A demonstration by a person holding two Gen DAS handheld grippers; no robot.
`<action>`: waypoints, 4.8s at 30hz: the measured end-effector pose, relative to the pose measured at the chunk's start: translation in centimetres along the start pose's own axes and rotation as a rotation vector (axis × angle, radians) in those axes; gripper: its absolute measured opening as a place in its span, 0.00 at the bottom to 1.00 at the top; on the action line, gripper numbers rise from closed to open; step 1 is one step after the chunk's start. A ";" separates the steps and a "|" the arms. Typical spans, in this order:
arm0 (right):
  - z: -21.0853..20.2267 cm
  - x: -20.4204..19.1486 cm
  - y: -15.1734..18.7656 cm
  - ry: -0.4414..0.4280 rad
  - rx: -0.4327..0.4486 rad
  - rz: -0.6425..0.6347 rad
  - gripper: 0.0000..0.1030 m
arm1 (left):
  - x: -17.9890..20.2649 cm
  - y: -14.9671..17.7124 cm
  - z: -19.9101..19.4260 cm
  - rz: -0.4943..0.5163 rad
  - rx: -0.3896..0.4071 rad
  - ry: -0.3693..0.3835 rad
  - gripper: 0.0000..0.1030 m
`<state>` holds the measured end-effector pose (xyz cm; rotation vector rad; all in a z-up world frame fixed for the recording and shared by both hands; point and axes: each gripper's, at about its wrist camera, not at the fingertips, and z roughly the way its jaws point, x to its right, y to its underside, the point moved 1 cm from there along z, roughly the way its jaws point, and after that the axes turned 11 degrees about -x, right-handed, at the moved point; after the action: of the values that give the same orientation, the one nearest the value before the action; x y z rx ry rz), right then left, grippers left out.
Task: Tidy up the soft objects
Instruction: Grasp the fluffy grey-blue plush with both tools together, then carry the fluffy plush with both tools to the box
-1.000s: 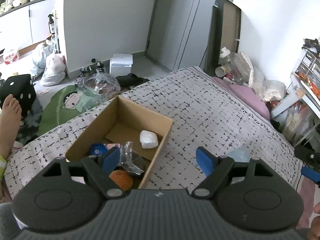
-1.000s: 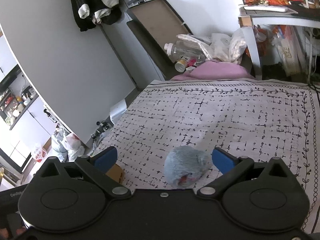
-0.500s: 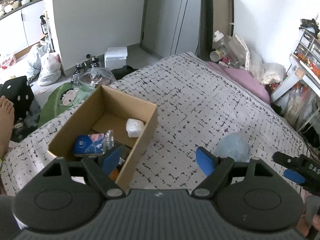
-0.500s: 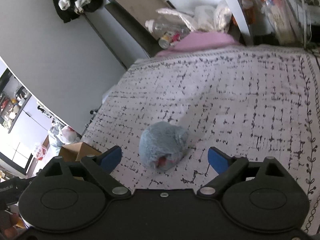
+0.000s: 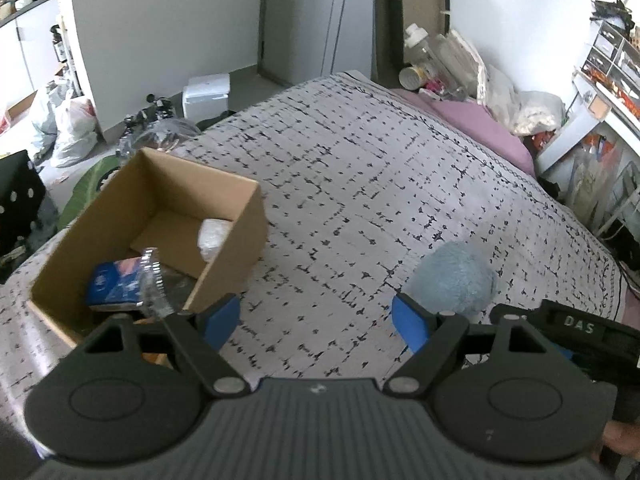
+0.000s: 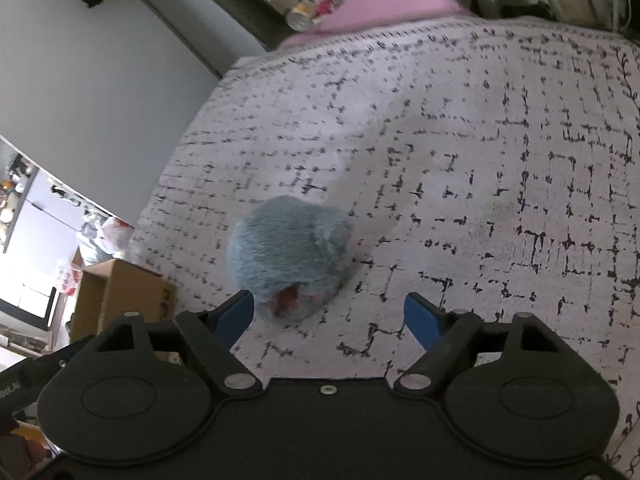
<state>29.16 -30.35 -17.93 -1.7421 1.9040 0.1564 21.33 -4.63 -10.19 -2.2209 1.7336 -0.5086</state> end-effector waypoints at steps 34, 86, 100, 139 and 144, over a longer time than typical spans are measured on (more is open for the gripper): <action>6.4 1.6 -5.8 -0.254 -0.009 0.105 0.23 | 5.9 -6.4 10.2 0.111 -0.010 0.174 0.72; -1.0 -13.5 0.1 -0.361 0.048 -0.215 0.18 | -6.0 -3.5 -2.2 -0.181 0.103 0.269 0.28; -1.5 -19.2 2.5 -0.332 0.046 -0.315 0.18 | -11.6 -2.3 -4.9 -0.259 0.138 0.298 0.28; 5.8 -28.3 2.0 -0.208 -0.042 -0.355 0.19 | -21.3 -5.5 0.5 -0.420 0.080 0.313 0.28; 7.9 -28.0 1.3 -0.187 -0.080 -0.339 0.19 | -21.7 -6.1 2.6 -0.434 0.034 0.306 0.29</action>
<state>30.63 -1.90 -11.95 -1.9985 1.4657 0.2603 23.01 17.90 -12.25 -2.6108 1.3405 -1.0113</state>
